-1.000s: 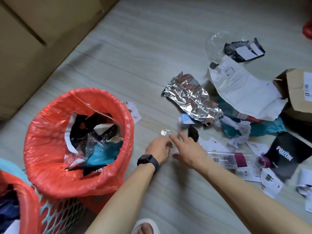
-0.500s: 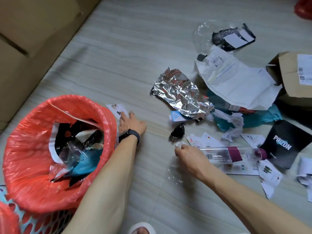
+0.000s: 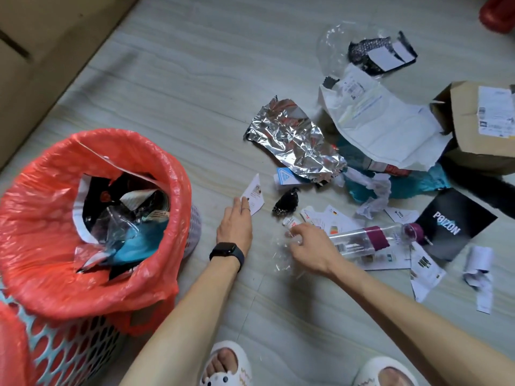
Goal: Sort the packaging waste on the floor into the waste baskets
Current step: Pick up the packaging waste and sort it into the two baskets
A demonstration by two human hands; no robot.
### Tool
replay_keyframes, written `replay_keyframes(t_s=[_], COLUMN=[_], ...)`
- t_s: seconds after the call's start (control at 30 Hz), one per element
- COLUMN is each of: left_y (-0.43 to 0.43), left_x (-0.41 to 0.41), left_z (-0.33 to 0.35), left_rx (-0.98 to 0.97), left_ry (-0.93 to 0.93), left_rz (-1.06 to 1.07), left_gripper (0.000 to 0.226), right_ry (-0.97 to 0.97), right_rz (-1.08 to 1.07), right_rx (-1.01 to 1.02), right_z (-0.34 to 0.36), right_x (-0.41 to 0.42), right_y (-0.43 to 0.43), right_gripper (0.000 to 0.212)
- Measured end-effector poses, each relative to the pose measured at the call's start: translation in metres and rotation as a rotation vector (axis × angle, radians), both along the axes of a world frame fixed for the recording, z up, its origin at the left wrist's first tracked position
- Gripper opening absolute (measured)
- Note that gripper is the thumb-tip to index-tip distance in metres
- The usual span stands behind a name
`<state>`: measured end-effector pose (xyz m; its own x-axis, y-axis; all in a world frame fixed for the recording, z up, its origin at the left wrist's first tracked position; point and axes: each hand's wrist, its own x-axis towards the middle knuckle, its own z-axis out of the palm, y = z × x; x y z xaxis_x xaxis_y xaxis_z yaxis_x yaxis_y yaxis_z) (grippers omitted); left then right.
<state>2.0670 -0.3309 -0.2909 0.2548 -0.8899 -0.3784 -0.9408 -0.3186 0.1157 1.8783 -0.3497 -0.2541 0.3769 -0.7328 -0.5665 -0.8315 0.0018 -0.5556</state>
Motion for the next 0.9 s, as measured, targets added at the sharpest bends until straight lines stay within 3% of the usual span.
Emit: replay_keyframes(t_s=[0.13,0.3,0.43,0.73,0.9], left_y=[0.007,0.022,0.025,0.016,0.007], left_x=[0.003,-0.001,-0.001,-0.007,-0.011], left_z=[0.007,0.013,0.021,0.035,0.039], left_rx=[0.022,0.068,0.093,0.034,0.085], left_ry=[-0.048,-0.159,-0.119,0.25,0.221], left_rz=[-0.077,-0.196,-0.202,0.273,0.256], left_gripper=[0.055,0.052,0.042,0.031,0.024], right_ry=[0.027,0.084,0.127,0.017,-0.048], right_rz=[-0.027,0.122,0.19,0.034,-0.121], right_rx=[0.064,-0.02,-0.036,-0.153,-0.187], right_z=[0.006,0.008,0.011,0.027,0.027], right_x=[-0.012,-0.027,-0.03,-0.032,-0.017], right_y=[0.013,0.035,0.043,0.028,-0.009], right_gripper=[0.055,0.031,0.028,0.021,0.014])
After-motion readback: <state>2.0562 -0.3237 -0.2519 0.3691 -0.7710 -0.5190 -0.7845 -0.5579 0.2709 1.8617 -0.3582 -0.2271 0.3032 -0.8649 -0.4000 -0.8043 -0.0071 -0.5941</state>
